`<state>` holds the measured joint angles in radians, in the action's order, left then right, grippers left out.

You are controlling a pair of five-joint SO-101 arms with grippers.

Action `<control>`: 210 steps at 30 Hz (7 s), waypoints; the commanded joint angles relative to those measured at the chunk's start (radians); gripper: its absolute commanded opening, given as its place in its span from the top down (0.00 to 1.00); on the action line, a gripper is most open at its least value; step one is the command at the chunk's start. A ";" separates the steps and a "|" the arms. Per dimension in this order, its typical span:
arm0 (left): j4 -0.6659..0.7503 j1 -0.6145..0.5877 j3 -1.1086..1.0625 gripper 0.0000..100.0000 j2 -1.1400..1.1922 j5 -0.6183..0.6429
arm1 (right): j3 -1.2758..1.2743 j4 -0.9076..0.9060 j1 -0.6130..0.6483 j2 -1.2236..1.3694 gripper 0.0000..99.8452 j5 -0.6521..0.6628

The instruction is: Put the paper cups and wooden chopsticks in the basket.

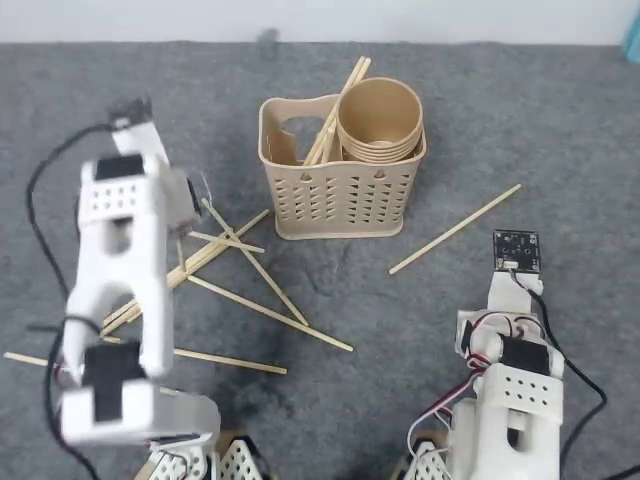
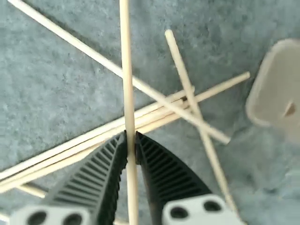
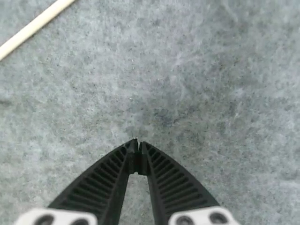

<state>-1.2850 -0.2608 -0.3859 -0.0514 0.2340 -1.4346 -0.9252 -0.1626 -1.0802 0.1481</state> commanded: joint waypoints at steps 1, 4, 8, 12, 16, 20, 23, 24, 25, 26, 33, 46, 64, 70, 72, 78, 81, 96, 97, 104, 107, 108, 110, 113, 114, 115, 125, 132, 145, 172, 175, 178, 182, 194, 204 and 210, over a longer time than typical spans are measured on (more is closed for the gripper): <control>0.124 -0.002 -0.205 0.98 -0.173 -0.083 | 0.006 0.016 -0.004 -0.015 0.99 0.017; 0.127 -0.003 -0.294 0.90 -0.256 -0.100 | 0.006 0.016 -0.004 -0.015 0.99 0.017; 0.129 -0.011 -0.360 0.79 -0.367 -0.103 | 0.006 0.016 -0.002 -0.015 0.99 0.017; 0.137 -0.072 -0.332 0.78 -0.494 -0.103 | 0.005 0.015 -0.002 -0.015 0.99 0.017; 0.152 -0.106 -0.234 0.78 -0.539 -0.103 | 0.002 0.015 -0.001 -0.015 0.99 0.017; 0.155 -0.103 -0.133 0.80 -0.445 -0.098 | -0.006 0.016 0.002 -0.021 0.99 0.017; 0.147 -0.106 -0.025 0.86 -0.285 -0.100 | -0.006 0.016 0.002 -0.021 0.99 0.017; 0.146 -0.107 0.012 0.87 -0.224 -0.101 | -0.006 0.016 0.002 -0.021 0.99 0.017; 0.135 -0.115 0.051 0.88 -0.163 -0.101 | -0.006 0.016 0.002 -0.021 0.99 0.017; 0.126 -0.118 0.097 0.88 -0.106 -0.101 | -0.006 0.016 0.002 -0.021 0.99 0.017; 0.032 -0.132 0.423 0.88 0.252 -0.095 | -0.008 0.016 0.002 -0.021 0.99 0.017; -0.135 -0.281 0.694 0.88 0.454 -0.074 | -0.008 0.022 0.004 -0.021 0.99 0.017; 0.037 -0.502 0.711 0.88 0.651 -0.160 | -0.008 0.024 0.004 -0.022 0.99 0.017; -0.023 -0.453 0.819 0.88 0.660 -0.158 | -0.008 0.024 0.004 -0.022 0.99 0.017; -0.051 -0.430 0.858 0.88 0.667 -0.160 | -0.008 0.024 0.004 -0.022 0.99 0.017; -0.055 -0.391 0.926 0.88 0.776 -0.238 | -0.008 0.022 0.004 -0.022 0.99 0.017; -0.061 -0.397 1.010 0.88 0.850 -0.239 | -0.008 0.022 0.004 -0.022 0.99 0.017; -0.227 -0.391 1.353 1.00 1.142 -0.242 | -0.006 0.024 0.004 -0.022 0.99 0.017; -0.282 -0.390 1.379 0.99 1.140 -0.242 | -0.006 0.024 0.004 -0.022 0.99 0.017; -0.473 -0.404 1.557 0.99 1.128 -0.236 | -0.006 0.024 0.002 -0.022 0.99 0.017; -0.473 -0.417 1.567 0.99 1.094 -0.236 | -0.006 0.024 0.002 -0.022 0.99 0.017; -0.473 -0.419 1.567 0.99 1.074 -0.236 | -0.006 0.024 0.002 -0.022 0.99 0.017; -0.473 -0.425 1.561 0.99 1.022 -0.235 | -0.006 0.024 0.002 -0.022 0.99 0.017; -0.474 -0.439 1.554 0.99 0.939 -0.193 | -0.006 0.024 0.002 -0.022 0.99 0.017; -0.474 -0.446 1.540 0.99 0.908 -0.178 | -0.006 0.024 0.002 -0.022 0.99 0.017; -0.474 -0.450 1.517 0.99 0.873 -0.170 | -0.006 0.024 0.002 -0.022 0.99 0.017; -0.440 -0.404 1.020 0.99 0.445 -0.173 | -0.006 0.024 0.002 -0.022 0.99 0.017; -0.322 -0.339 0.780 0.99 0.147 -0.170 | -0.006 0.024 0.002 -0.022 0.99 0.017; 0.009 -0.140 0.518 0.99 -0.273 -0.121 | -0.006 0.024 0.001 -0.022 0.99 0.017; 0.956 0.367 0.260 0.99 -0.554 -0.026 | -0.006 0.024 -0.004 -0.022 0.99 0.017; 1.031 0.384 0.189 0.99 -0.554 -0.026 | -0.006 0.024 -0.004 -0.022 0.99 0.017; 1.071 0.382 0.114 0.99 -0.552 -0.026 | -0.006 0.024 -0.004 -0.022 0.99 0.017; 1.169 0.376 -0.013 0.99 -0.552 -0.026 | -0.006 0.024 -0.004 -0.022 0.99 0.017; 1.376 0.382 -0.392 0.99 -0.551 -0.026 | -0.008 0.024 -0.004 -0.022 0.99 0.018; 1.370 0.374 -0.499 0.95 -0.554 -0.025 | -0.008 0.024 -0.004 -0.022 0.99 0.018; 1.366 0.342 -0.495 0.79 -0.640 -0.020 | -0.008 0.024 -0.004 -0.022 0.99 0.018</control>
<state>0.0621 0.0982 -0.8907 -0.6053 0.2033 -1.4484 -0.9252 -0.1626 -1.0802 0.1511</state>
